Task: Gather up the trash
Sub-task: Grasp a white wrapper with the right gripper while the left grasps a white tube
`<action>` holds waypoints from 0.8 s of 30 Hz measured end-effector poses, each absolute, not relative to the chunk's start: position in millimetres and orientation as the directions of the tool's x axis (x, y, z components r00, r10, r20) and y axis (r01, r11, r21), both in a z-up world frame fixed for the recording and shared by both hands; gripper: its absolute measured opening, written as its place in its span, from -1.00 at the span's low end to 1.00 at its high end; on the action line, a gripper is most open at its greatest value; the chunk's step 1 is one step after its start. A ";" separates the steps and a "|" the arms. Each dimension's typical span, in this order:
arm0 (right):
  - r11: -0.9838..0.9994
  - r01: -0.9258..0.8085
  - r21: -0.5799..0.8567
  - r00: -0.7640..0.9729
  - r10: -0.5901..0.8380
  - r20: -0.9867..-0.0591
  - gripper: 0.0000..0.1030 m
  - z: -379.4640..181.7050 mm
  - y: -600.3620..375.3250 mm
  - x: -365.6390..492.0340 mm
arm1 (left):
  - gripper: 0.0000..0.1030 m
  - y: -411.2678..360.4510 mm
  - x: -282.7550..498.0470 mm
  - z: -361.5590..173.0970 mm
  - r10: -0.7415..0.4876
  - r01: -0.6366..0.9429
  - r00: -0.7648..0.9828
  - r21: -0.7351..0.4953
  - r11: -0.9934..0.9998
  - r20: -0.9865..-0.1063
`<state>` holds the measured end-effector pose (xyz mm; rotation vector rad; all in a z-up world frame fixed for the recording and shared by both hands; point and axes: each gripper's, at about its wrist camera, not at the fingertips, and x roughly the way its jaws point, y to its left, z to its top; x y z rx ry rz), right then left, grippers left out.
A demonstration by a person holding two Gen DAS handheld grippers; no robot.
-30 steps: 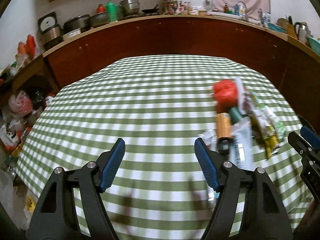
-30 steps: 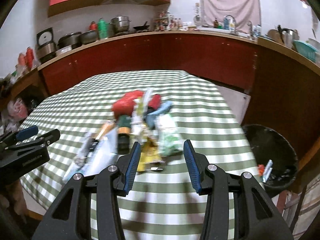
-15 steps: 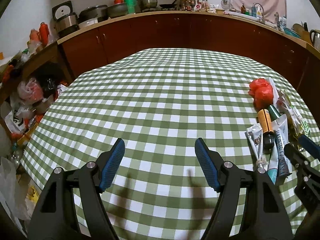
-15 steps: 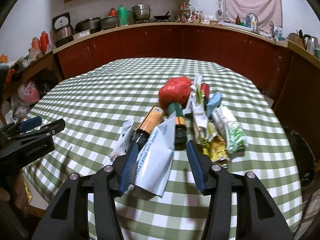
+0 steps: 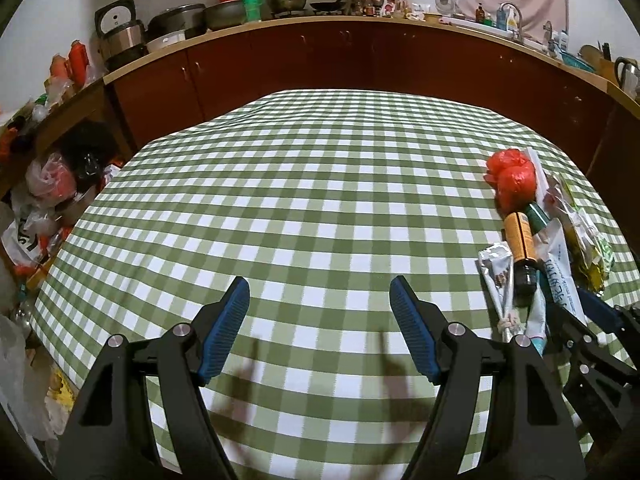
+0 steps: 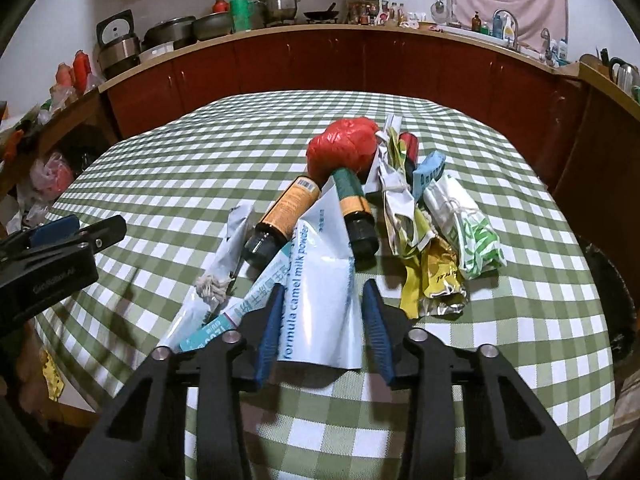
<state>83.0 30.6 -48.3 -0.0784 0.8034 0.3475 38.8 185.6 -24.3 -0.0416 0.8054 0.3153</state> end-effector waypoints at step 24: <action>0.947 -0.321 0.034 0.721 0.267 -0.639 -0.66 -15.8 4.8 62.5 | 0.38 132.6 39.2 -23.9 0.185 -0.209 0.673 0.056 0.976 -0.716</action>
